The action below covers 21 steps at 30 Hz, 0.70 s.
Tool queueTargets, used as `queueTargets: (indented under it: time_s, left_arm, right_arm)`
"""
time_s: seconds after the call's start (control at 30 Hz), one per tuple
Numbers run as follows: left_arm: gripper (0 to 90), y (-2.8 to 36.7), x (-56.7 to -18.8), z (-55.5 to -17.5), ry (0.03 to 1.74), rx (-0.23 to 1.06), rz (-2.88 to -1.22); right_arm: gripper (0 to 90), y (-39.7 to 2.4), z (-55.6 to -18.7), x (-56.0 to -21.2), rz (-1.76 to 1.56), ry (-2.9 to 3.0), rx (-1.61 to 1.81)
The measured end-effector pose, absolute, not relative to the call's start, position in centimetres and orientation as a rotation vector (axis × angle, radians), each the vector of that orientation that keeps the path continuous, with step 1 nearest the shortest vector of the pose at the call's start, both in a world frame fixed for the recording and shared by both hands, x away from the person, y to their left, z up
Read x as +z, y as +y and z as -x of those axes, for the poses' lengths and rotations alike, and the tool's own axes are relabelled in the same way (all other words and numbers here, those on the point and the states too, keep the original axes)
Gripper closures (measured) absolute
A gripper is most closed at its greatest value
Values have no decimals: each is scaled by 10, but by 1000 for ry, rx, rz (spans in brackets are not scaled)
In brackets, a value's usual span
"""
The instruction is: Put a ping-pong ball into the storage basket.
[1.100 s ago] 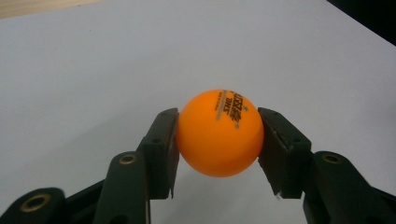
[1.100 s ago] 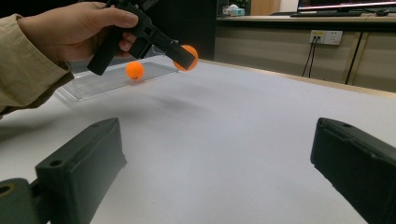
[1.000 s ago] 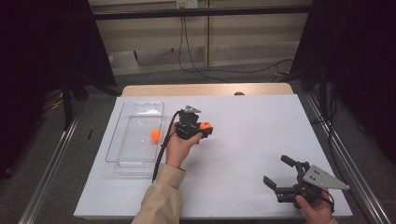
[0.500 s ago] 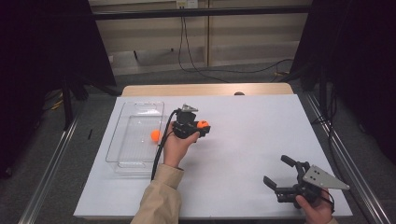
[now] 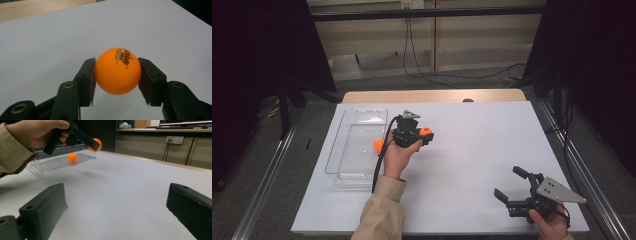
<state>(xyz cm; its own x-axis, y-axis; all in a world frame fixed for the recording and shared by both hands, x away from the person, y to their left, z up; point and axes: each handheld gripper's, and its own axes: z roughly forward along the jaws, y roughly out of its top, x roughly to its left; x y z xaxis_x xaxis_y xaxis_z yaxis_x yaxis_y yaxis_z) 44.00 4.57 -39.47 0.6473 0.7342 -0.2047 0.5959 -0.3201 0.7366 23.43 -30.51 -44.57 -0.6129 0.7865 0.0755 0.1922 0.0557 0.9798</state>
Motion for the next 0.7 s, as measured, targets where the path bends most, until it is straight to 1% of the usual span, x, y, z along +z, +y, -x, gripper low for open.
queueTargets:
  time_s: [0.7]
  left_arm:
    - [510,57,-390,-440,1048,224,-2029]
  right_arm:
    - [20,-306,-234,-445,-979,1849,1595]
